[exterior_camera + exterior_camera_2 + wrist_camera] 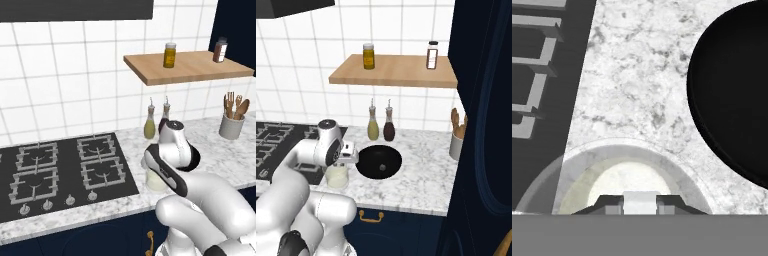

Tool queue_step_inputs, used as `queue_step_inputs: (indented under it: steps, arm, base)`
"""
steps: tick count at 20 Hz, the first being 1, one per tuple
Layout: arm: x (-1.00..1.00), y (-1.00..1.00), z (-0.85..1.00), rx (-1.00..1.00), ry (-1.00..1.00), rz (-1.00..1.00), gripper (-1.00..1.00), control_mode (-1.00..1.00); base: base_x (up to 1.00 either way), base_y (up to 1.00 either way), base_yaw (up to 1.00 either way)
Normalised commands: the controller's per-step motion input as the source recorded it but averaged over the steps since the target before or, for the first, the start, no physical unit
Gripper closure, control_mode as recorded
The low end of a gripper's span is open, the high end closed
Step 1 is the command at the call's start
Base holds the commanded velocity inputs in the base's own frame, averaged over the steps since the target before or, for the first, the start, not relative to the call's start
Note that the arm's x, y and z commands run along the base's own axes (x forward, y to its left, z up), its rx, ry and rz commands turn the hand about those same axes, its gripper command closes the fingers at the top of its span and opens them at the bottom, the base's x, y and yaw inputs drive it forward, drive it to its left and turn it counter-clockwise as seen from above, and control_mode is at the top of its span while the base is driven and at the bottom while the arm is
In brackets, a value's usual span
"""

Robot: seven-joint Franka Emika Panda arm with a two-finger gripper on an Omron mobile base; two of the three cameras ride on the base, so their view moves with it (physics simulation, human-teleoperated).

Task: Grab a lemon wedge from the fridge and one ice cube from the ice bowl, and put them in the glass of lemonade.

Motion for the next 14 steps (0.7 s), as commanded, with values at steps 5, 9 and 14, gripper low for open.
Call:
queue_step_inputs:
  steps: [5, 9, 14]
  arm:
    - [0.0, 0.02, 0.0, 0.0, 0.01, 0.0, 1.0, -1.0]
    - [0.01, 0.04, 0.0, 0.04, 0.02, -0.01, 1.0, -1.0]
    - [0.1, 0.06, -0.08, 0.1, 0.0, -0.03, 1.0, -1.0]
  base:
    - [0.0, 0.0, 0.0]
    - [0.0, 0.0, 0.0]
    - [0.0, 0.0, 0.0]
